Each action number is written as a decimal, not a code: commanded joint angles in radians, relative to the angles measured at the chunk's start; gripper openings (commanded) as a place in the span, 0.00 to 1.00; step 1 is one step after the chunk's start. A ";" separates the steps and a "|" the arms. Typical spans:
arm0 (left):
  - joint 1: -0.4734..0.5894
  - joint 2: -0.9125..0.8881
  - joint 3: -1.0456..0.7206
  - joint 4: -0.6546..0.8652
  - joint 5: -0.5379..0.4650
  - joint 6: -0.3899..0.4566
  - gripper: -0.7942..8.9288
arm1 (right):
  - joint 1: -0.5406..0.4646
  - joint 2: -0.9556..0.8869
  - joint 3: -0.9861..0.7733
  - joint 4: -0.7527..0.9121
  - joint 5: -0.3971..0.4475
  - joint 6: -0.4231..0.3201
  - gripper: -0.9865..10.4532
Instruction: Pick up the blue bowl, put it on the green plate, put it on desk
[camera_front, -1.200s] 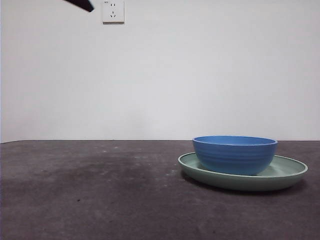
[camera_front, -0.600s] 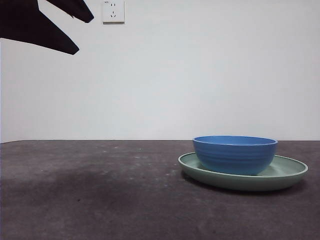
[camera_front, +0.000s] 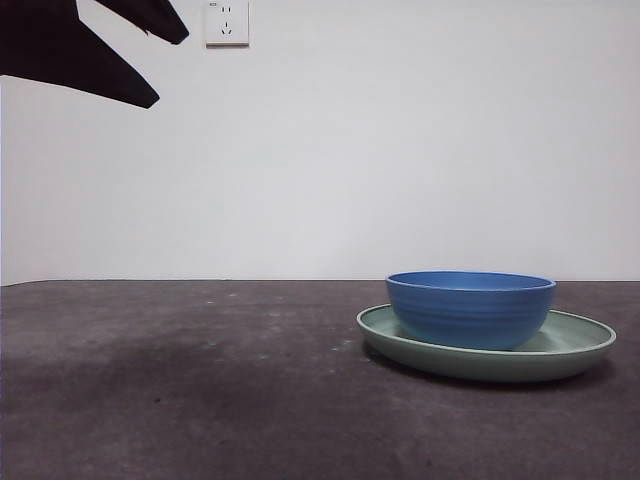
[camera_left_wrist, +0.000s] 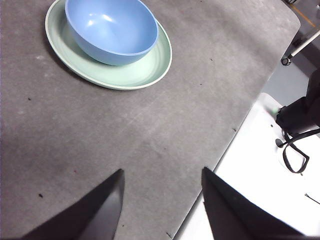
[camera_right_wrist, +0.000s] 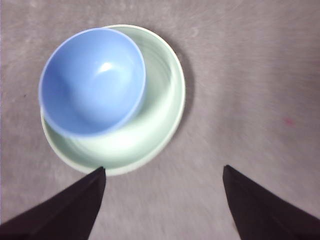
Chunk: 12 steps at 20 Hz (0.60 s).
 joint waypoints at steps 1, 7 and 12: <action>-0.006 0.003 0.006 0.012 0.005 0.006 0.34 | -0.009 0.129 0.013 0.085 -0.031 0.005 0.40; -0.006 0.003 0.006 0.012 0.004 0.006 0.34 | -0.010 0.424 0.013 0.248 -0.077 0.004 0.38; -0.006 0.003 0.006 0.011 0.005 0.006 0.34 | -0.010 0.571 0.013 0.355 -0.079 -0.008 0.31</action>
